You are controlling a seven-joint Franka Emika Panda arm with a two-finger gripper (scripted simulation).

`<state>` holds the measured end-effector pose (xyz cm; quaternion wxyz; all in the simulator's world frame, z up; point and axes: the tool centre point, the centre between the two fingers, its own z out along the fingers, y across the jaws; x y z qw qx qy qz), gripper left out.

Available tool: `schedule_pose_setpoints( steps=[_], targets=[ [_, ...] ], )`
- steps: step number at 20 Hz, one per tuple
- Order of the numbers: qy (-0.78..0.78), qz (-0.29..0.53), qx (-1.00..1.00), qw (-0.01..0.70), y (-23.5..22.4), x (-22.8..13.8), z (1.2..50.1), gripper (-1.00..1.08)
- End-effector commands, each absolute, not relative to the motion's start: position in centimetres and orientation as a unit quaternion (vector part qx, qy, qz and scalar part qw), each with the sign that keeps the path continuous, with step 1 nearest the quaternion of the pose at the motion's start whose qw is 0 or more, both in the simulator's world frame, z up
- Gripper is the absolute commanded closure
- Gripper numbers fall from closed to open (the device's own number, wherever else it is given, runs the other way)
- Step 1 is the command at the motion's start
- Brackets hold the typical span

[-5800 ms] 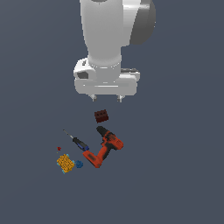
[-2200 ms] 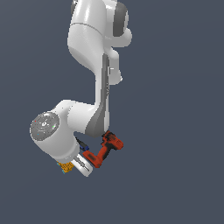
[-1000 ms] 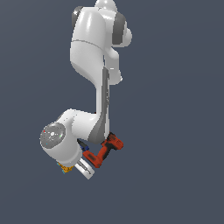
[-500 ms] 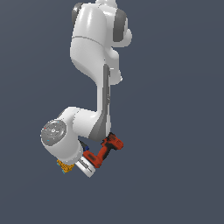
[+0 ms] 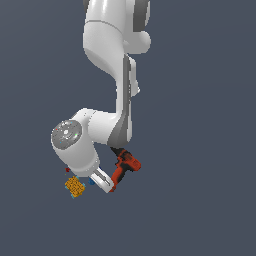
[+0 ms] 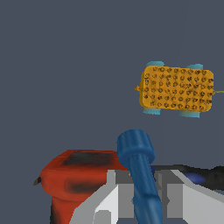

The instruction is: Pick up a designated object from a clutter of objects.

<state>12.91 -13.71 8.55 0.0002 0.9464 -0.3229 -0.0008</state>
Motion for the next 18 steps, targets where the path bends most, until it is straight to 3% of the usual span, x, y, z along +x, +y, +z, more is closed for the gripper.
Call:
schedule_pose_setpoints(
  steps=[1,18],
  targets=[
    [-0.322,0.0,0.947,0.0,-12.8,12.0,10.1,1.08],
    [-0.322,0.0,0.947,0.0,-6.2,4.2,22.6,1.08]
  ],
)
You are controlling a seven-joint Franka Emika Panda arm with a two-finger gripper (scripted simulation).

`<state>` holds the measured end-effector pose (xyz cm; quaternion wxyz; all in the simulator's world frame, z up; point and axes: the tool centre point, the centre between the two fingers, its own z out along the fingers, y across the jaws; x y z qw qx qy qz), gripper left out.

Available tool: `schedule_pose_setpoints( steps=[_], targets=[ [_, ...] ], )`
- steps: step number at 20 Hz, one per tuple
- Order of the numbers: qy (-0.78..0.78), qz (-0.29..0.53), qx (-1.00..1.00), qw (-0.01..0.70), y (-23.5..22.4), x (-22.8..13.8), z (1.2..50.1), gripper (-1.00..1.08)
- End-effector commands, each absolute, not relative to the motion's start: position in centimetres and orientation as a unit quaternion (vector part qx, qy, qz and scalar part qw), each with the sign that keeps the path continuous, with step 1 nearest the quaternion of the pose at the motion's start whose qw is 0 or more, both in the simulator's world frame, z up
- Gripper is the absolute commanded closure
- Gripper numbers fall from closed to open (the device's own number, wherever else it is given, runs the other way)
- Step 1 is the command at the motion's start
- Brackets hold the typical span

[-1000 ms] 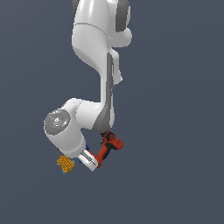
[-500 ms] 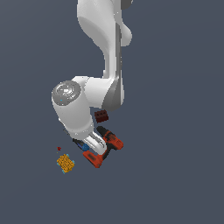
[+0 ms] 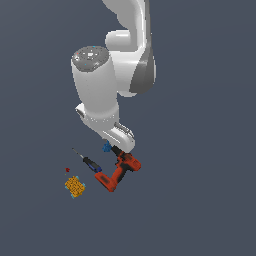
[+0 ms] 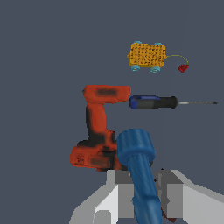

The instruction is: Pick up a designated object from a clutter of objects.

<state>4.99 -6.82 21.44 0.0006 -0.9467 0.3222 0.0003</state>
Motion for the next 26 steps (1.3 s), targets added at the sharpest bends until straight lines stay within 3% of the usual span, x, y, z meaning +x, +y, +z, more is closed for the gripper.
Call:
schedule_pose_setpoints(
  steps=[1,16,26],
  targets=[
    [0.322,0.0,-0.947,0.0,-5.8,3.7,23.4,1.08],
    [0.322,0.0,-0.947,-0.001,0.4,-3.3,35.6,1.08],
    [0.322,0.0,-0.947,-0.001,2.6,-5.4,39.7,1.08]
  ],
)
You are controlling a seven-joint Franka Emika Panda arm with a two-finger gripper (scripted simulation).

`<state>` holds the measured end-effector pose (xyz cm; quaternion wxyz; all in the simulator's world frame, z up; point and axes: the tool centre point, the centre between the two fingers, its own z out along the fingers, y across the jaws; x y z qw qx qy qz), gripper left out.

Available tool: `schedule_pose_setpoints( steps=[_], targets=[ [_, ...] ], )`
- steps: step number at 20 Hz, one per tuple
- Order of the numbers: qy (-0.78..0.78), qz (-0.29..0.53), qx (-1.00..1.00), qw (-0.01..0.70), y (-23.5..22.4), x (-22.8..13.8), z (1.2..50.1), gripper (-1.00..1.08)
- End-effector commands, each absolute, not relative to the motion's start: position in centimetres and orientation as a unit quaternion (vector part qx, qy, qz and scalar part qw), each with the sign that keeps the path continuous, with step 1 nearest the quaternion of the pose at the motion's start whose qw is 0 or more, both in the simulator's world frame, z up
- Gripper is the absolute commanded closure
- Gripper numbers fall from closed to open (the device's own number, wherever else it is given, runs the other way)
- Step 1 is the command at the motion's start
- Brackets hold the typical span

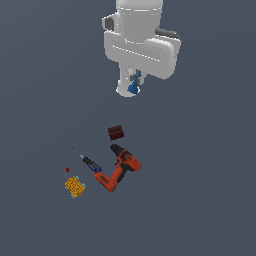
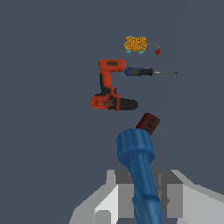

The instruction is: Pick up a designated object from a clutter of objects.

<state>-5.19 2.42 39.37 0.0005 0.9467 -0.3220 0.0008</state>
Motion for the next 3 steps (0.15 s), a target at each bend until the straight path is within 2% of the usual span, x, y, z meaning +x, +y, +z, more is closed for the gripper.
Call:
schedule_pose_setpoints(
  steps=[1,3],
  targets=[
    [-0.322,0.0,0.947,0.001,2.68,-5.46,39.87,1.08],
    [-0.322,0.0,0.947,0.001,2.74,-5.51,39.97,1.08]
  ],
)
